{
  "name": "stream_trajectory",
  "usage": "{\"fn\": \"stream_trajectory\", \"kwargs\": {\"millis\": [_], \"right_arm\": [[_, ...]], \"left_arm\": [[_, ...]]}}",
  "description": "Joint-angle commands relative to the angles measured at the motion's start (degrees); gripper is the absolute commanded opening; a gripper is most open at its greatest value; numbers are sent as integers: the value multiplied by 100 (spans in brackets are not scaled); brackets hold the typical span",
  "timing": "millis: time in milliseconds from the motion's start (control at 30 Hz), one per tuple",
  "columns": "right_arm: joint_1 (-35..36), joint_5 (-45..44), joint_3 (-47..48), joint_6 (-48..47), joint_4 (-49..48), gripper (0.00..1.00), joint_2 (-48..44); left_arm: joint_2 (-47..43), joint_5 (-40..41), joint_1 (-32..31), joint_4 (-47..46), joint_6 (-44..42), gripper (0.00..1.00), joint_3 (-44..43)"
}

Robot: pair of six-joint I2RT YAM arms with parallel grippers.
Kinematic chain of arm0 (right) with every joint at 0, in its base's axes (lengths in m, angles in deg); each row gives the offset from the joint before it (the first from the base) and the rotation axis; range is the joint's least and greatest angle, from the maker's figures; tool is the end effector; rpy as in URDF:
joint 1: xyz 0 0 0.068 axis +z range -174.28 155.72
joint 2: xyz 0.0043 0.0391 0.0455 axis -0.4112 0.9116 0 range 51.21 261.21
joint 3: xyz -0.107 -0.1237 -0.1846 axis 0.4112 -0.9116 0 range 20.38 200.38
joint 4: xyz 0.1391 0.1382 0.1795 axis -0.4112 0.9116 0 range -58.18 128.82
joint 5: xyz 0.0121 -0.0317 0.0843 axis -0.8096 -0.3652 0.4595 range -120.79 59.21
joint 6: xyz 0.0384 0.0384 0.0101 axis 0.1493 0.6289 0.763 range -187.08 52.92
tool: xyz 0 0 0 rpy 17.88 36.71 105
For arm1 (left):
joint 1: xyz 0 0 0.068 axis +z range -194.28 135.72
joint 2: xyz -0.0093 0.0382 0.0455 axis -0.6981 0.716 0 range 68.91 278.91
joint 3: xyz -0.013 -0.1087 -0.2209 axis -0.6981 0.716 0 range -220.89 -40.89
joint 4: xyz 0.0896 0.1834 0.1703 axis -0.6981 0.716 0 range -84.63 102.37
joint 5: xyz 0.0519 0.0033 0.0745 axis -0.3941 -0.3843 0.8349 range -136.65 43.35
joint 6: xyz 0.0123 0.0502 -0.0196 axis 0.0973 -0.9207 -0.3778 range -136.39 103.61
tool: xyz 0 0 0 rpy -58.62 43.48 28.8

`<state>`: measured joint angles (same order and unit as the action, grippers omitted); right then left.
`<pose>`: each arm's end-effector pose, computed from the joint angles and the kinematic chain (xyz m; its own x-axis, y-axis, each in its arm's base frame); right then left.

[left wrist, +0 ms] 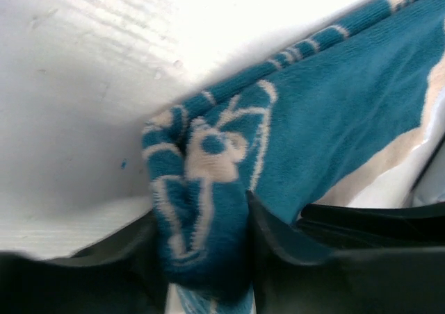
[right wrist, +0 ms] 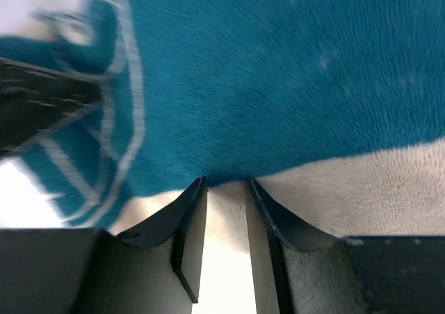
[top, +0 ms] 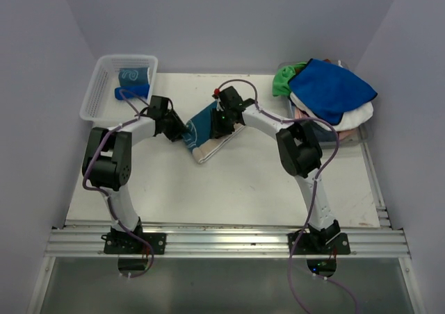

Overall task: Roll the towels
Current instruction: Roll the towel

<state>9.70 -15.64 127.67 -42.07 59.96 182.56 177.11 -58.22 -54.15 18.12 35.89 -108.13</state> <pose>0.4063 0.2856 0.1572 -0.8781 -0.0997 -0.4681 -0.3322 0.8310 0.4462 0.3804 -0.0739 0.1308 -0.7113 -0.6627 -0.2344 -0.4536 0.6875 -0.5671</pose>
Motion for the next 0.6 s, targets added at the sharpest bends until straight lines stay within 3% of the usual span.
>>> {"fn": "stream_trajectory", "kwargs": {"millis": [0, 67, 167, 333, 467, 567], "right_arm": [[13, -276, -269, 118, 324, 32, -65], [13, -408, -436, 91, 367, 32, -144], [12, -522, -515, 12, 499, 33, -232], [12, -514, -883, -198, 623, 33, -522], [65, -198, -1551, -374, 474, 33, -1284], [302, -13, -2228, -611, 203, 43, -1839]], "left_arm": [[-273, 41, 38, -1, -173, 39, 263], [-387, -37, 38, 25, -208, 27, 422], [-667, -265, 20, 43, -209, 19, 817], [-1502, -267, -120, 315, -182, 19, 1739], [-2389, -170, -138, 482, -182, 20, 2582], [-2750, -135, -147, 631, -270, 19, 2917]]}}
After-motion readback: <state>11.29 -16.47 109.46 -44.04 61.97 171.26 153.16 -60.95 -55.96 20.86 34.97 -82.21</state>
